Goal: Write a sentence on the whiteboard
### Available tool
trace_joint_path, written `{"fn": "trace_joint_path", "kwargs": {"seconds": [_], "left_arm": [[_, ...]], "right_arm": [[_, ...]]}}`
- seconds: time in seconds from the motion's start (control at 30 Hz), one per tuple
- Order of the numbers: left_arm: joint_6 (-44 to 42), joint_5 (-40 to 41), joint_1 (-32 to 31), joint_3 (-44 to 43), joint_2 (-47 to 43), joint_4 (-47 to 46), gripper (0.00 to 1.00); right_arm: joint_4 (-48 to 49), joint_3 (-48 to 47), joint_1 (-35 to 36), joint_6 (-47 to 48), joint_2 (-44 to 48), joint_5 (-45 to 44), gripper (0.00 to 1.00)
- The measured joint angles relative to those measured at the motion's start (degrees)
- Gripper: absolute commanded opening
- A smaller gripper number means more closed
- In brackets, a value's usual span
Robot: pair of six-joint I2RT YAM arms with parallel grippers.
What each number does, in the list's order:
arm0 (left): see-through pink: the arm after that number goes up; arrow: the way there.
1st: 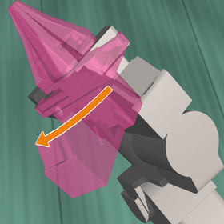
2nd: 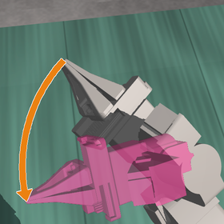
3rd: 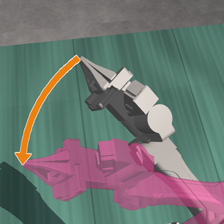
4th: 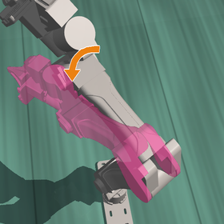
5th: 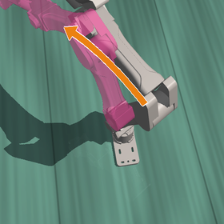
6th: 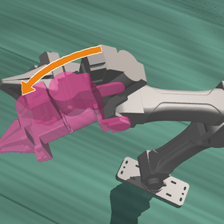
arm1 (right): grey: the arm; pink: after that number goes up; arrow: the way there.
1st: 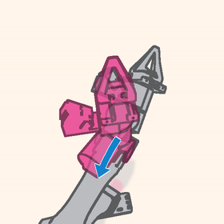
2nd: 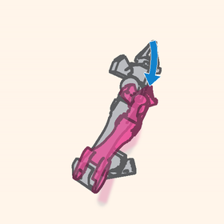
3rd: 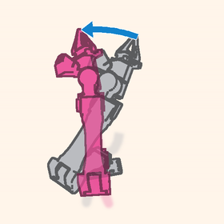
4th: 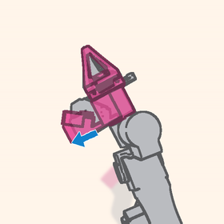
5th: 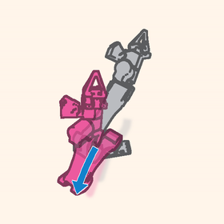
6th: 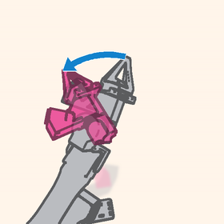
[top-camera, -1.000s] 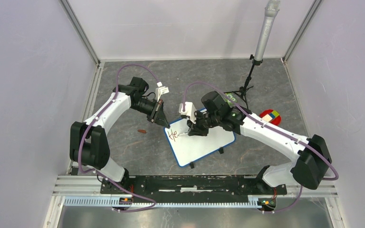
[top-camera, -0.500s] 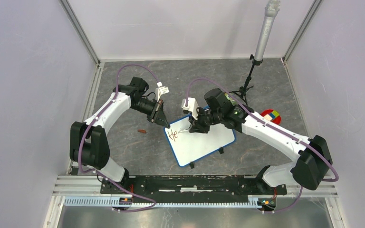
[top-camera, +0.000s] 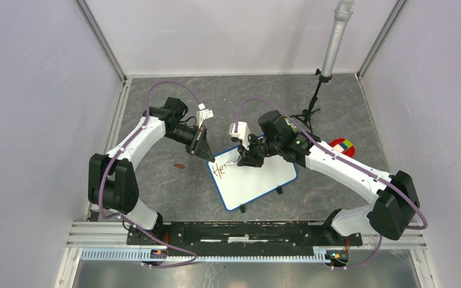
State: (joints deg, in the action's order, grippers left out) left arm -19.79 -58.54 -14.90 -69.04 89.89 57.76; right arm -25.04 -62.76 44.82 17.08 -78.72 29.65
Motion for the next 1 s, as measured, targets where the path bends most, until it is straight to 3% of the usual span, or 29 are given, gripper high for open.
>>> {"fn": "trace_joint_path", "kwargs": {"seconds": [1.0], "left_arm": [[0.0,0.1,-0.1,0.0,0.0,0.0,0.02]], "right_arm": [[-0.3,2.6,-0.2,0.6,0.6,1.1,0.00]]}}
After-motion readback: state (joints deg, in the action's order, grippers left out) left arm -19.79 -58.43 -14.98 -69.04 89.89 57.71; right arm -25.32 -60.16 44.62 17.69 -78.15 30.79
